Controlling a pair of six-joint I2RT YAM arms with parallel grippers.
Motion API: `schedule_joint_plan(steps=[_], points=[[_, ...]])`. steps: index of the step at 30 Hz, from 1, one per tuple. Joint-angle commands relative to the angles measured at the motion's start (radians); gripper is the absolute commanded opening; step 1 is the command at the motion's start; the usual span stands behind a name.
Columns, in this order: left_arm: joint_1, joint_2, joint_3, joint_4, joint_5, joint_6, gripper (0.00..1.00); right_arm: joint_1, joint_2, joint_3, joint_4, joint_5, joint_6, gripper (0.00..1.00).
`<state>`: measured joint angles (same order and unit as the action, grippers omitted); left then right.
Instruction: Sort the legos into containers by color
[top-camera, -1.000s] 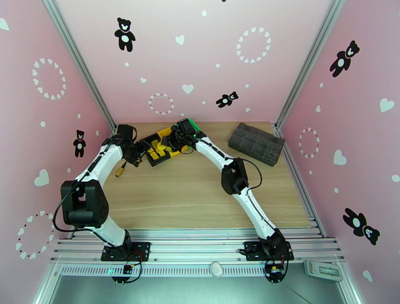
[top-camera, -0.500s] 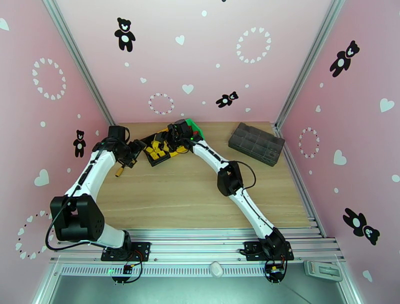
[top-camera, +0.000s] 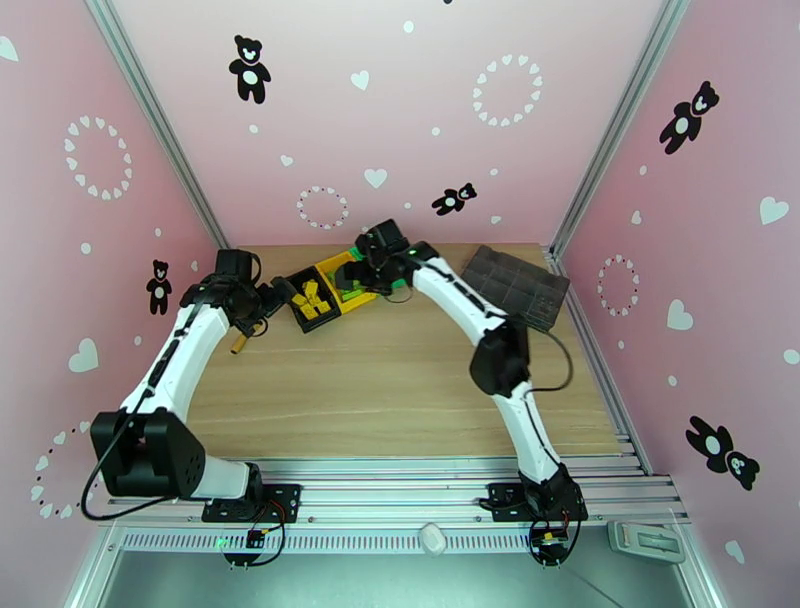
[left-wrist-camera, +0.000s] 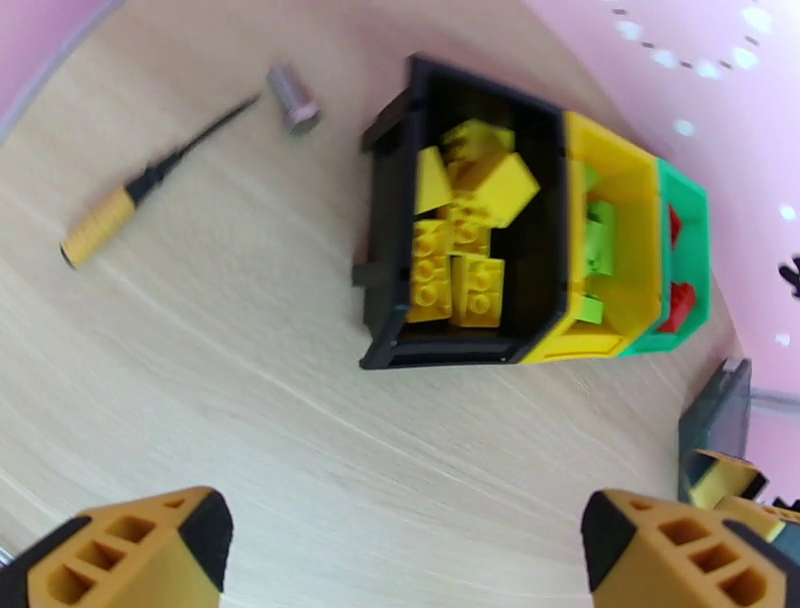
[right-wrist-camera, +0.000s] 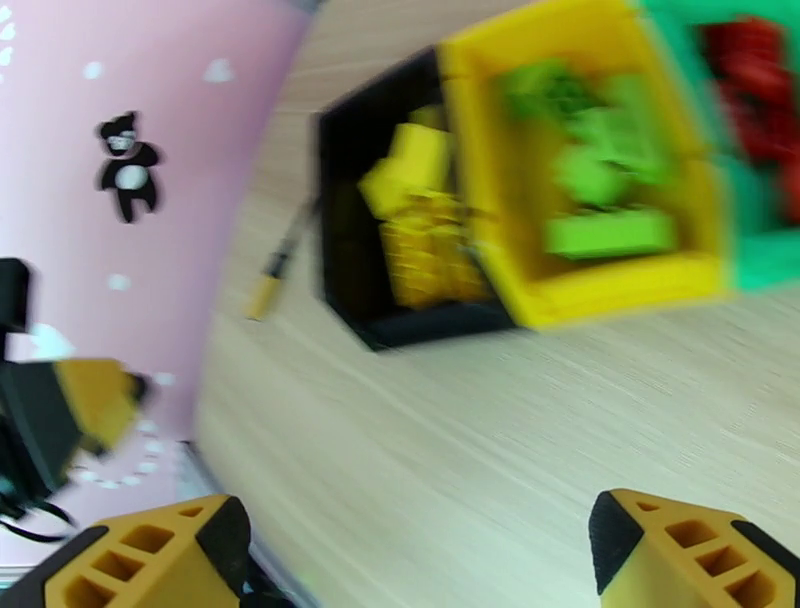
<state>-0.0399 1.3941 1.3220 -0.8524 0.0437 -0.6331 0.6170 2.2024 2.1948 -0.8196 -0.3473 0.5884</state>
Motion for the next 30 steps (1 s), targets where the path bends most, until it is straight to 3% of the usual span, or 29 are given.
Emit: schedule_joint_plan(steps=[1,8,13,16,19,20,23,25,27,30], points=[[-0.035,-0.089,0.001,0.028,-0.186,0.076,0.96,-0.045,-0.134,-0.154,-0.084,0.184,-0.134,0.97],[-0.102,-0.430,-0.288,0.459,-0.559,0.189,0.98,-0.096,-0.465,-0.469,0.030,0.578,-0.196,0.99],[-0.100,-0.512,-0.331,0.510,-0.725,0.309,0.98,-0.107,-0.686,-0.727,0.293,0.795,-0.295,0.99],[-0.096,-0.544,-0.359,0.581,-0.719,0.367,0.98,-0.110,-0.697,-0.755,0.327,0.883,-0.369,0.99],[-0.089,-0.542,-0.350,0.632,-0.566,0.522,0.98,-0.147,-0.674,-0.689,0.262,0.920,-0.305,0.99],[-0.090,-0.526,-0.320,0.608,-0.570,0.532,0.99,-0.160,-0.692,-0.706,0.293,0.925,-0.274,0.99],[-0.075,-0.464,-0.250,0.578,-0.736,0.487,0.98,-0.197,-0.796,-0.877,0.556,0.854,-0.235,0.99],[-0.034,-0.423,-0.234,0.574,-0.727,0.468,0.99,-0.221,-0.784,-0.954,0.688,0.815,-0.275,0.99],[0.012,-0.374,-0.230,0.543,-0.687,0.421,0.98,-0.242,-0.754,-0.937,0.650,0.876,-0.239,0.99],[0.030,-0.332,-0.305,0.551,-0.717,0.394,0.98,-0.282,-0.780,-1.057,0.787,0.893,-0.292,0.99]])
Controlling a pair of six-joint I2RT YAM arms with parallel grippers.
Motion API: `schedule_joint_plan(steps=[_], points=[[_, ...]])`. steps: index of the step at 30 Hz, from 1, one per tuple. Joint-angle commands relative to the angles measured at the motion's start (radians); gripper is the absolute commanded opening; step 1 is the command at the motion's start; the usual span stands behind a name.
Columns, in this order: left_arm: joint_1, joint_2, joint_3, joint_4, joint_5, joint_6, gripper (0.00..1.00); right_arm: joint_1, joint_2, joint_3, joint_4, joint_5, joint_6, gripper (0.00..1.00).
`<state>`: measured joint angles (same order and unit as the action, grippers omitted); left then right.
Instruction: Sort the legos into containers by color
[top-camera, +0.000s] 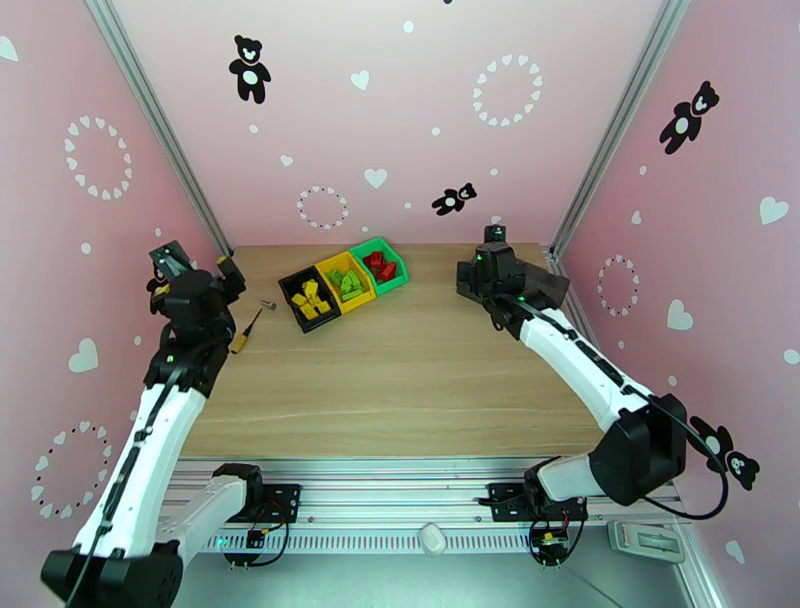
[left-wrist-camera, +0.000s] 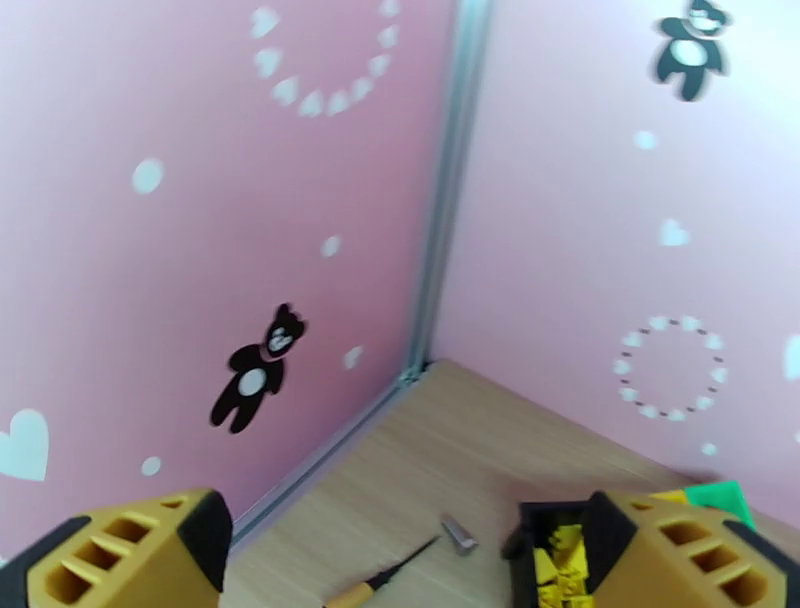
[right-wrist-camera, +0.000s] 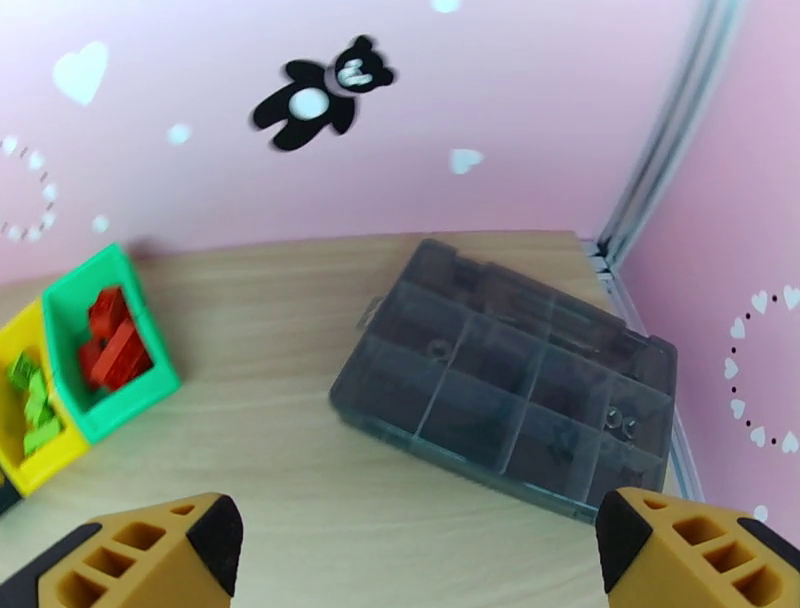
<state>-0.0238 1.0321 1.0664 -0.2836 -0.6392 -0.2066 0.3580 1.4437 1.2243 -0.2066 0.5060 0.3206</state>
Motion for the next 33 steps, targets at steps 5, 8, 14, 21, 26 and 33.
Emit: schedule_joint_plan(steps=[5,8,14,21,26,33], points=[[0.041,0.048,-0.295,0.109,0.040,-0.107,0.98,-0.112,-0.044,-0.275,0.217,0.057,-0.093,0.99],[0.041,0.090,-0.417,0.263,0.063,-0.092,0.98,-0.174,-0.059,-0.425,0.300,0.006,-0.120,0.99],[0.039,0.255,-0.488,0.520,0.104,-0.027,0.99,-0.211,0.026,-0.586,0.519,-0.060,-0.171,0.99],[0.036,0.422,-0.568,0.822,0.112,0.008,0.99,-0.237,0.106,-0.606,0.659,-0.150,-0.235,0.99],[0.028,0.404,-0.614,0.895,0.175,0.043,0.98,-0.271,0.051,-0.781,0.915,-0.261,-0.235,0.99],[-0.005,0.451,-0.617,0.972,0.267,0.134,0.98,-0.269,0.081,-0.826,1.015,-0.299,-0.255,0.99]])
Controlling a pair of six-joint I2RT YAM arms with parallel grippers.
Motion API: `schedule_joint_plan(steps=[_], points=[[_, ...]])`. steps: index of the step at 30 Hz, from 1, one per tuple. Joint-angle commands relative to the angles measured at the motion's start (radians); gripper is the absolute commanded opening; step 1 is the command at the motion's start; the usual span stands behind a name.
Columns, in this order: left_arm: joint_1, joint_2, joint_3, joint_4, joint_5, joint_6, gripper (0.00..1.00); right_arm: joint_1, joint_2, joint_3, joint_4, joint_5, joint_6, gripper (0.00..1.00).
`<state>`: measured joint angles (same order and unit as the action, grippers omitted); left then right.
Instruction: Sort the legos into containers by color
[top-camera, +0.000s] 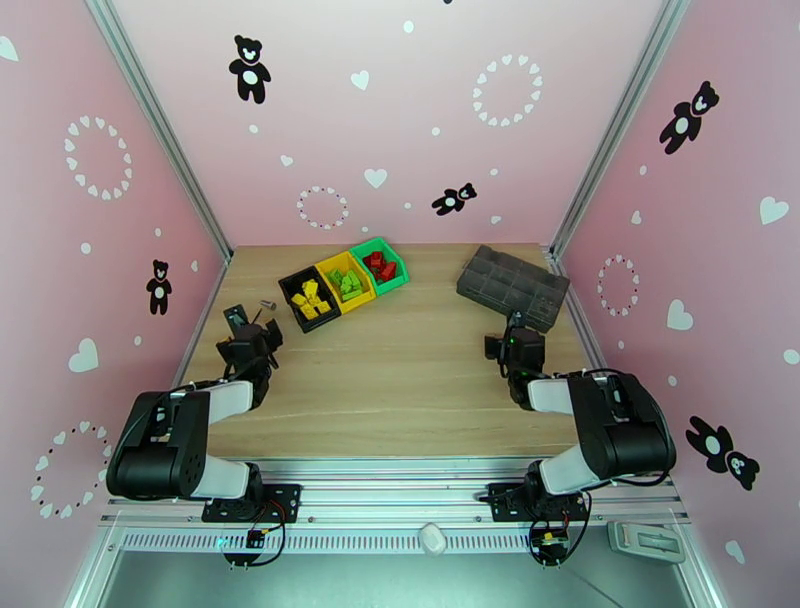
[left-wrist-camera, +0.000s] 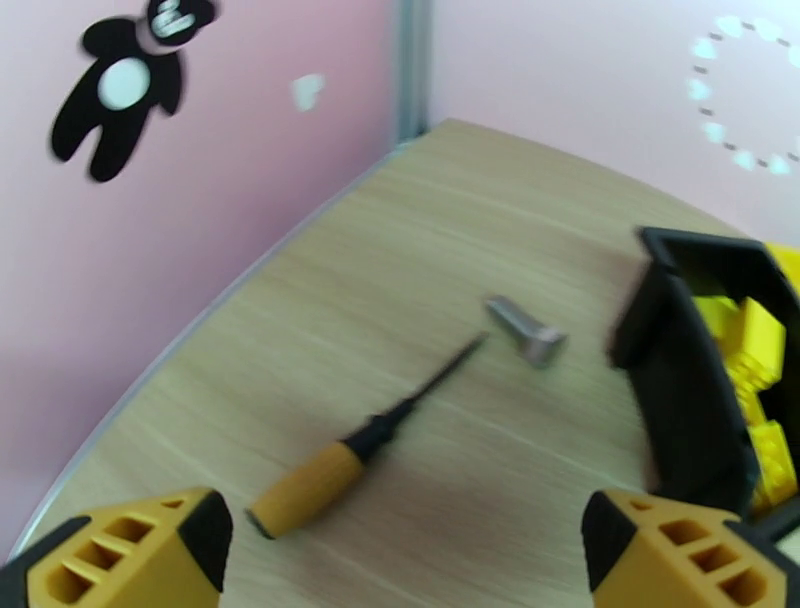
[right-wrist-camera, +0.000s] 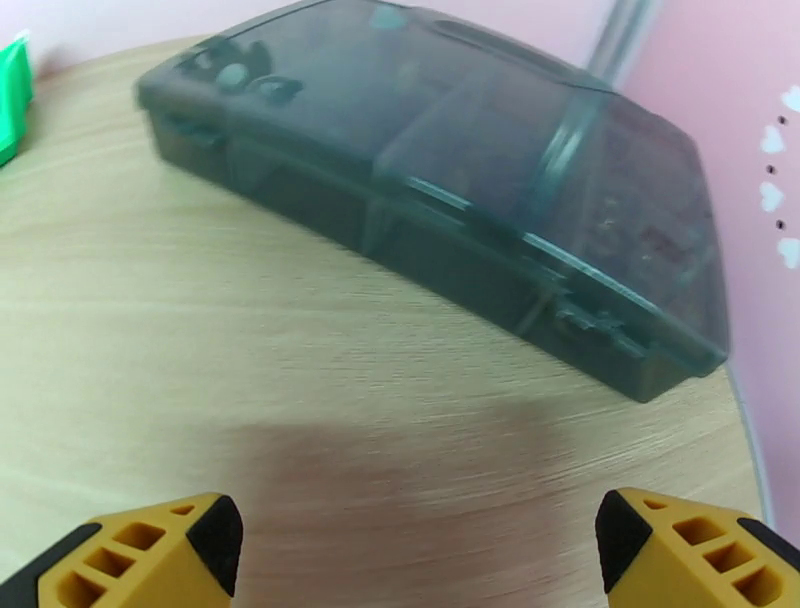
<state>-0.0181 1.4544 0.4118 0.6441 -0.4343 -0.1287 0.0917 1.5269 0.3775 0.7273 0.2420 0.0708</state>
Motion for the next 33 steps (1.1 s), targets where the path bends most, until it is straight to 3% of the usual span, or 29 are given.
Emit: schedule_joint_plan(steps=[1,7,9,10,12,13,33], points=[[-0.022,0.031,0.042,0.038,0.050,0.064,0.99,-0.006,0.009,0.020,0.101,-0.037,-0.003,0.99],[-0.026,0.029,0.029,0.059,0.062,0.074,0.99,-0.018,0.002,0.021,0.086,-0.052,0.006,0.99],[-0.031,0.042,-0.033,0.171,0.090,0.085,0.98,-0.018,0.004,0.024,0.084,-0.052,0.007,0.99],[-0.022,0.093,-0.063,0.314,0.089,0.088,0.98,-0.018,0.008,0.030,0.076,-0.051,0.007,0.99],[-0.016,0.061,-0.044,0.222,0.107,0.071,0.98,-0.020,0.010,0.034,0.071,-0.054,0.009,0.99],[-0.016,0.084,-0.056,0.288,0.103,0.082,0.98,-0.020,0.009,0.034,0.072,-0.054,0.009,0.99],[-0.018,0.074,-0.054,0.266,0.101,0.081,0.98,-0.020,0.002,0.023,0.086,-0.055,0.008,0.99]])
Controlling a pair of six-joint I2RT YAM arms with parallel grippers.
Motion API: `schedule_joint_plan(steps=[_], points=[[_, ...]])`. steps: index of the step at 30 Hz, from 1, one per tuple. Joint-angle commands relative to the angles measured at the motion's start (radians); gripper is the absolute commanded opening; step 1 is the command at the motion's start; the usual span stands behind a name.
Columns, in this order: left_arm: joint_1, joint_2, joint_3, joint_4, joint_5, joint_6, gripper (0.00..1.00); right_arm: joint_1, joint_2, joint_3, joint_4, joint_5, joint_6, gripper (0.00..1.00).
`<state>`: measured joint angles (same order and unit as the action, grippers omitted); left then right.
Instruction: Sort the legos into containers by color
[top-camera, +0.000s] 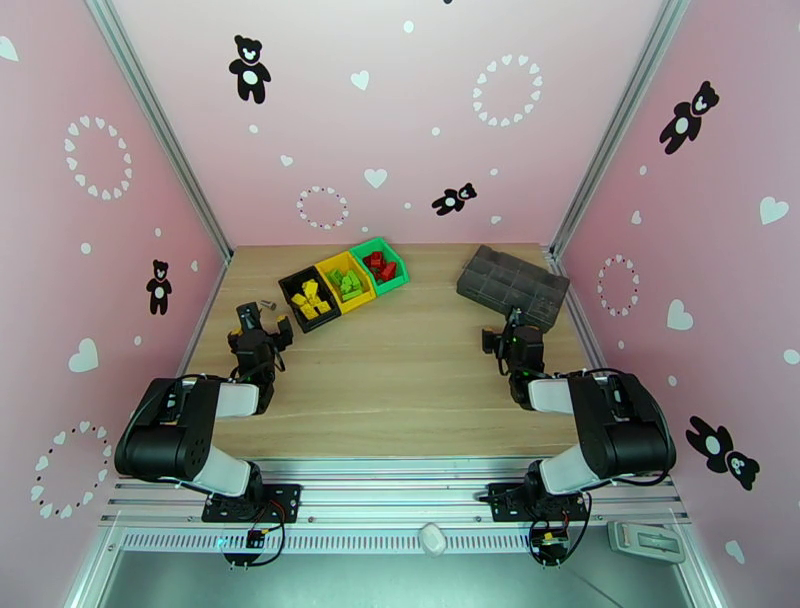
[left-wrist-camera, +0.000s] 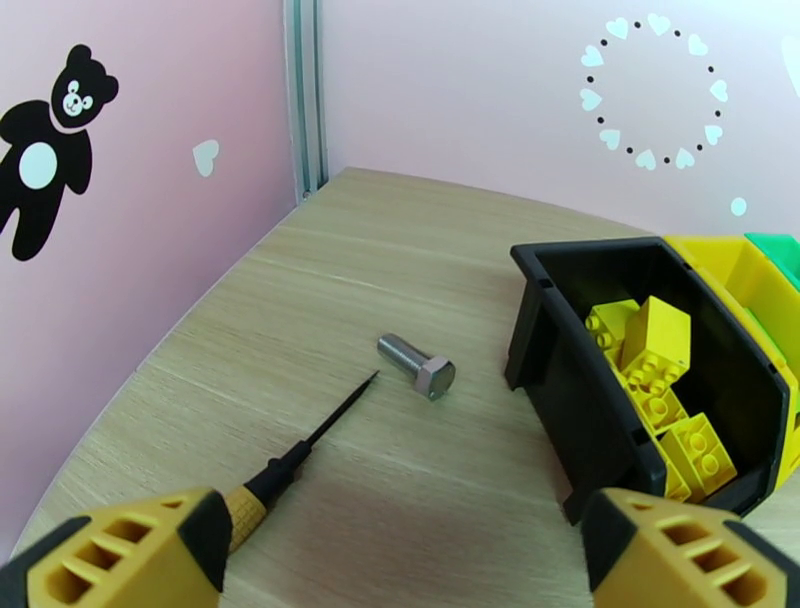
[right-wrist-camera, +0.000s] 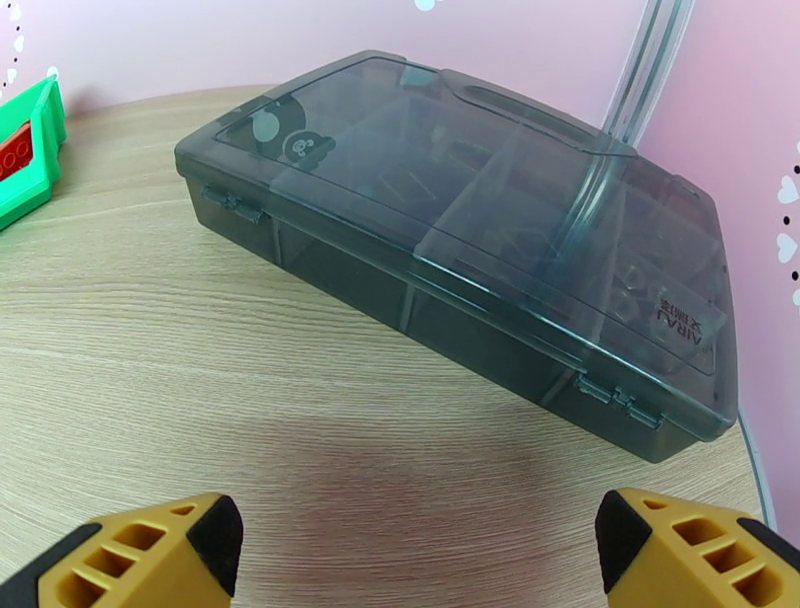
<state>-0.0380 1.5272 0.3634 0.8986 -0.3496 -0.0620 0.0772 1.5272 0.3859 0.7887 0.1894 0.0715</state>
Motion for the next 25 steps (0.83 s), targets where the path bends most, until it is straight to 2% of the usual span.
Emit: schedule_joint_plan(steps=[1,15,17,19,25], points=[[0.002,0.002,-0.006,0.012,0.017,0.014,0.98,-0.005,0.002,0.014,0.024,-0.002,0.007,0.99],[0.001,0.002,-0.005,0.012,0.017,0.014,0.98,-0.006,0.004,0.017,0.020,-0.002,0.007,0.99],[0.001,0.001,-0.006,0.011,0.017,0.014,0.98,-0.007,0.015,0.040,-0.008,-0.034,0.000,0.99],[0.001,0.002,-0.004,0.010,0.017,0.014,0.99,-0.024,0.025,0.061,-0.041,-0.119,-0.013,0.99],[0.002,0.001,-0.004,0.010,0.017,0.014,0.98,-0.032,0.007,0.038,-0.015,-0.161,-0.025,0.99]])
